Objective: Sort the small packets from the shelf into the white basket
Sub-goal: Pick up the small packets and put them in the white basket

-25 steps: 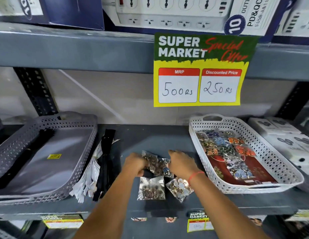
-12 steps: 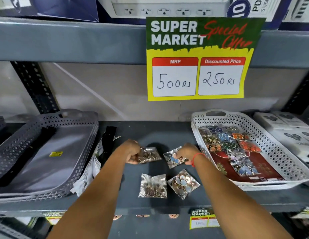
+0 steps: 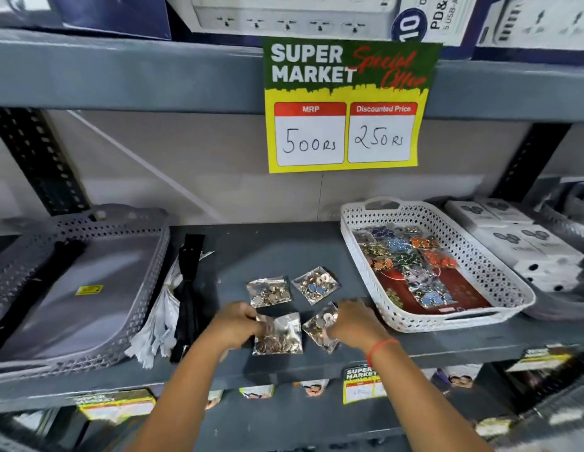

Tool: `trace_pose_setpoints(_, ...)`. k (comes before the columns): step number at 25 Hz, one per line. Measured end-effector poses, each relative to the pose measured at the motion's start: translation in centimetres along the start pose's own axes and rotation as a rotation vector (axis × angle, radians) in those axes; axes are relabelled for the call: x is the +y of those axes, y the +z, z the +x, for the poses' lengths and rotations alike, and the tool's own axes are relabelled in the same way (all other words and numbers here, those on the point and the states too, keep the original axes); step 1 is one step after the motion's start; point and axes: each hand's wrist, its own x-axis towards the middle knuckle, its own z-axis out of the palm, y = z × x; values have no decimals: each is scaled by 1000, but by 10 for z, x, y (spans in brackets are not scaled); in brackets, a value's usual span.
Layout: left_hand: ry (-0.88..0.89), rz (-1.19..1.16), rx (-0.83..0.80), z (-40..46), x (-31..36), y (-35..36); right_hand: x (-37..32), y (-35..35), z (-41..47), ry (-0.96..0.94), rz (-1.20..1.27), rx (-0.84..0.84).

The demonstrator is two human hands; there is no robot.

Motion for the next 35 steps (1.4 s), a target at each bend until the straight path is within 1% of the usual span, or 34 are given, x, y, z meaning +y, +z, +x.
trace_pose_setpoints(2,26,-41,5,-3,-1,10,-2,3,3,59,124,-18)
trace_pose_setpoints(4,8,-129,5,-4,-1,13,-5,1,0,94,246,-43)
trace_pose_setpoints(7,-72,-325,-60,-13,-3,2,-2,-6,-14,131,684,-95)
trace_pose_setpoints(8,-67,-374,-90,-17,0,-4,-1,-10,-21,115,818,-88)
trace_pose_setpoints(10,-13,-489,-137,-23,14,-14,5,-25,-28,102,989,-76)
trace_pose_setpoints(12,70,-553,-155,-26,40,-17,19,-49,-33,94,1105,-18)
trace_pose_setpoints(14,151,-590,-167,-26,73,-7,47,-77,-35,74,1184,101)
trace_pose_setpoints(17,221,-543,-164,-18,125,28,103,-111,-29,93,1227,296)
trace_pose_setpoints(19,224,-453,-152,-6,156,62,138,-126,-16,167,1159,350)
trace_pose_setpoints(21,212,-343,-92,12,181,97,162,-140,6,269,1023,347)
trace_pose_setpoints(23,194,-180,-9,32,199,125,180,-147,36,301,869,291)
trace_pose_setpoints(26,170,65,47,61,210,159,200,-148,72,349,509,209)
trace_pose_setpoints(29,163,172,115,75,210,175,211,-145,90,342,259,182)
trace_pose_setpoints(32,155,322,160,84,212,181,208,-141,89,303,30,178)
trace_pose_setpoints(35,116,568,178,80,219,188,198,-141,87,296,-229,215)
